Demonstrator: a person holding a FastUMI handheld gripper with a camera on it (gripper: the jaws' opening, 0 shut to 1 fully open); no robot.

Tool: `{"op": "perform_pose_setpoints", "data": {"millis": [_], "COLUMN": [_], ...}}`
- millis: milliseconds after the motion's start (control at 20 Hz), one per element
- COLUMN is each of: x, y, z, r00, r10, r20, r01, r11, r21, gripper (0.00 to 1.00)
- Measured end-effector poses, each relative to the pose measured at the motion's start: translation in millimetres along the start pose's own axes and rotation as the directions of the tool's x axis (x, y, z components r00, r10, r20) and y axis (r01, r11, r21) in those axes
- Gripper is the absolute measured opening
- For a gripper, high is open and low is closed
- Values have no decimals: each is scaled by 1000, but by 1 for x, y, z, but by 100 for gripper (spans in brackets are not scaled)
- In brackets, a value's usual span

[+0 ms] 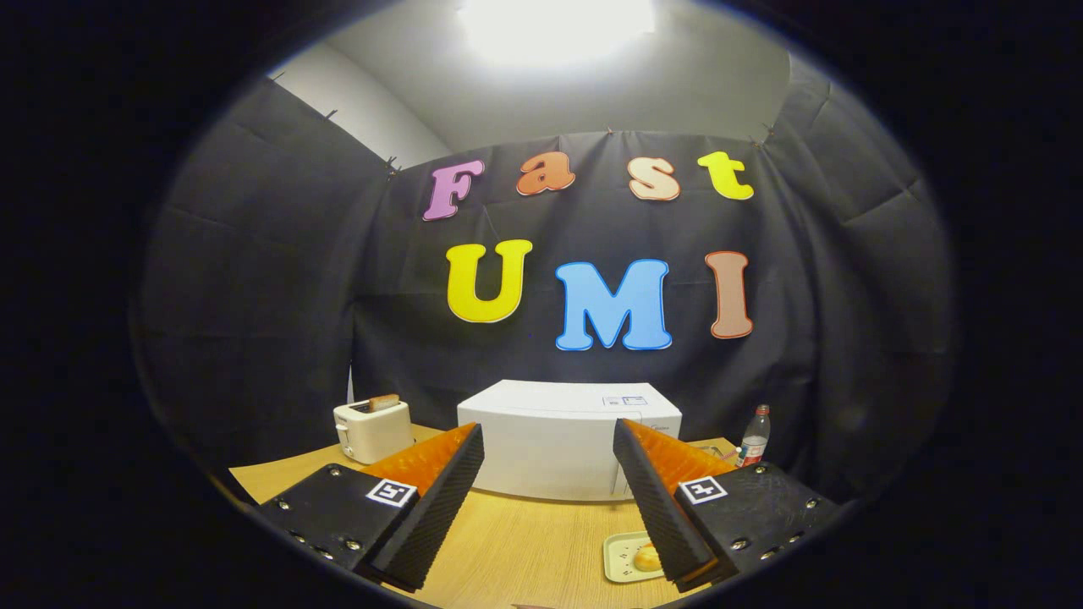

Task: Open the microwave, put the food inside, and close the microwave door.

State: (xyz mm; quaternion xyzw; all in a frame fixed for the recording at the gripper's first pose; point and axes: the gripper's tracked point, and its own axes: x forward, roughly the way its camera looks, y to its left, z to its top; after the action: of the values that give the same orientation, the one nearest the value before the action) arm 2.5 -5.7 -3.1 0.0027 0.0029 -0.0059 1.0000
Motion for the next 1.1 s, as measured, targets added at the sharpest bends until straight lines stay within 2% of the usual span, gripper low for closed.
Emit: {"op": "perform_pose_setpoints", "data": {"millis": [300, 500, 950, 1100], "x": [11, 25, 71, 95], "y": [-17, -24, -48, -60], "z": [-11, -17, -34, -53], "r00": [999, 999, 999, 998], "r10": [-40, -39, -51, -60], "r20": [-18, -18, 7, -17], "r01": [39, 39, 50, 62], "r11": [999, 999, 996, 992], "r21": [-6, 21, 76, 114], "gripper": [97, 97, 97, 97]}}
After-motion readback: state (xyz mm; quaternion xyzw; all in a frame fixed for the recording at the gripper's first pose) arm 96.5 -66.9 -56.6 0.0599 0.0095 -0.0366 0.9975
